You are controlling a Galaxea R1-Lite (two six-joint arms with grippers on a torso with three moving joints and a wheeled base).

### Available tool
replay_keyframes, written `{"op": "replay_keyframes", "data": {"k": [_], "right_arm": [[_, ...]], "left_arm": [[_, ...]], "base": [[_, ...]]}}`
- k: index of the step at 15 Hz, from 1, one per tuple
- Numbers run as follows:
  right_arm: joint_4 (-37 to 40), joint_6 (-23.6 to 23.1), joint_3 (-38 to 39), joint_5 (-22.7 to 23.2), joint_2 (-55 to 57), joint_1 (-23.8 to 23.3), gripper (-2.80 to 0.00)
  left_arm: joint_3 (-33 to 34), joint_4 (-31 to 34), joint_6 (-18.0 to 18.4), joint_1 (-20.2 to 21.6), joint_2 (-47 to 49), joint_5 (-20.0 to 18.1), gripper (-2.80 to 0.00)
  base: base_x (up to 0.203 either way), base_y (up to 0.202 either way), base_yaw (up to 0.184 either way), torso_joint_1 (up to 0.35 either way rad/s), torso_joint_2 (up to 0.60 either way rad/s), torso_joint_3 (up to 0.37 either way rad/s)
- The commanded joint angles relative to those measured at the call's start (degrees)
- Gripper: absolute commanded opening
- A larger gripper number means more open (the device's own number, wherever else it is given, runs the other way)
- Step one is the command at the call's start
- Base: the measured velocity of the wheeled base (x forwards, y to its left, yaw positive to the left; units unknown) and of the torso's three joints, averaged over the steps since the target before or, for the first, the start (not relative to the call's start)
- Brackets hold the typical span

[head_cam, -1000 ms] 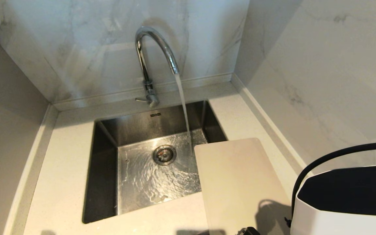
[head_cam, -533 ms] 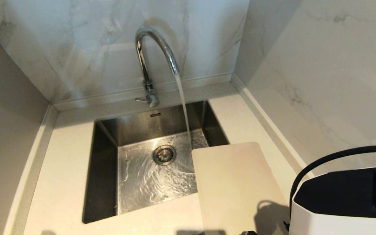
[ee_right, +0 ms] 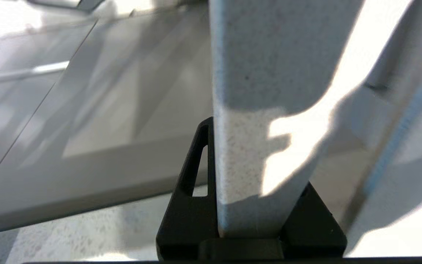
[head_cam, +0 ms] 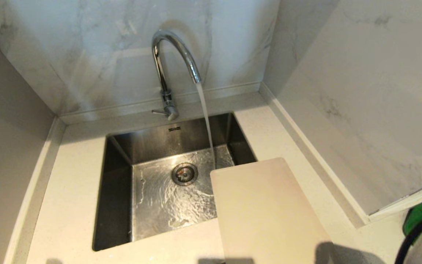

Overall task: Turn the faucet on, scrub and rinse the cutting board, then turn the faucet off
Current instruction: Pick up the cutting board

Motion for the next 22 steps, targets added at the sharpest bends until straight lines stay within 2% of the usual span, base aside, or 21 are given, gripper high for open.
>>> {"op": "replay_keyframes", "data": {"k": [1,6,9,18,22], "right_arm": [[-0.2,0.0,2.8,-0.2,-7.1,0.5,-2.80],[-1.0,4.8,5.9,-0.9,-9.0,0.3,-2.80],[-4.0,5.7,7.1,-0.9,-9.1,0.2,-2.80],[-8.8,5.2,9.2,-1.5,-10.2,0.2,-2.80],[-8.6,0.1,8.3,-3.7,-11.0,0.1,-2.80]], "left_arm": [[0.0,0.0,0.0,0.0,0.1,0.0,-2.80],[0.0,0.0,0.0,0.0,0.1,0.0,-2.80],[0.0,0.0,0.0,0.0,0.1,0.0,-2.80],[0.0,0.0,0.0,0.0,0.1,0.0,-2.80],[0.0,0.0,0.0,0.0,0.1,0.0,-2.80]], "base": [[0.000,0.000,0.000,0.000,0.00,0.000],[0.000,0.000,0.000,0.000,0.00,0.000],[0.000,0.000,0.000,0.000,0.00,0.000],[0.000,0.000,0.000,0.000,0.00,0.000],[0.000,0.000,0.000,0.000,0.00,0.000]]}}
